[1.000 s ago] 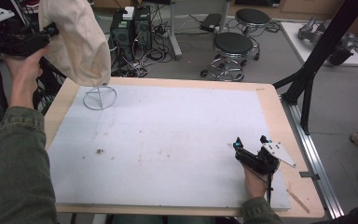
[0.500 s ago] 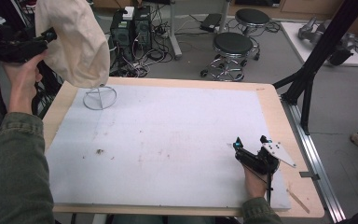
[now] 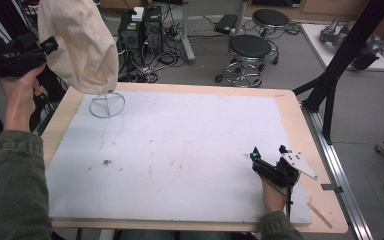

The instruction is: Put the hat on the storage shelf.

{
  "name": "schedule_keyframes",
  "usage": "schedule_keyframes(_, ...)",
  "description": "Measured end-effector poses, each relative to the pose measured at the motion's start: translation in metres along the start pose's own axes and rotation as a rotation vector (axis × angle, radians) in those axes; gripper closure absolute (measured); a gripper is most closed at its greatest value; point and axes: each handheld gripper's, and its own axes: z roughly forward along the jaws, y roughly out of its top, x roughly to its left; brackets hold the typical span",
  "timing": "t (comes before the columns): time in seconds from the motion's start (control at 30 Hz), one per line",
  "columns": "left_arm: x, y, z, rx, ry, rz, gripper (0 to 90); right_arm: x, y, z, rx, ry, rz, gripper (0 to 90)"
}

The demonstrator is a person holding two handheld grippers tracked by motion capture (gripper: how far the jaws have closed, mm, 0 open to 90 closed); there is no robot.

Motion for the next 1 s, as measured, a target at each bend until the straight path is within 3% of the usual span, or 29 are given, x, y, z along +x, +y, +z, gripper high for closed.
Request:
schedule_keyframes(0.23,-0.017,-0.001,-0.021,-0.033,0.023,0.003,24.9,-0.001,0.000,0.000,-0.003,-0.003,-0.001,5.6)
schedule_keyframes(0.43,-0.036,-0.012,-0.032,-0.044,0.042,0.024,24.2,0.000,0.000,0.000,-0.003,-0.004,0.000,5.6)
schedule_keyframes(1.0,-0.059,-0.048,-0.051,-0.066,0.114,0.050,23.1,0.001,0.000,-0.001,-0.007,-0.003,-0.005,5.6)
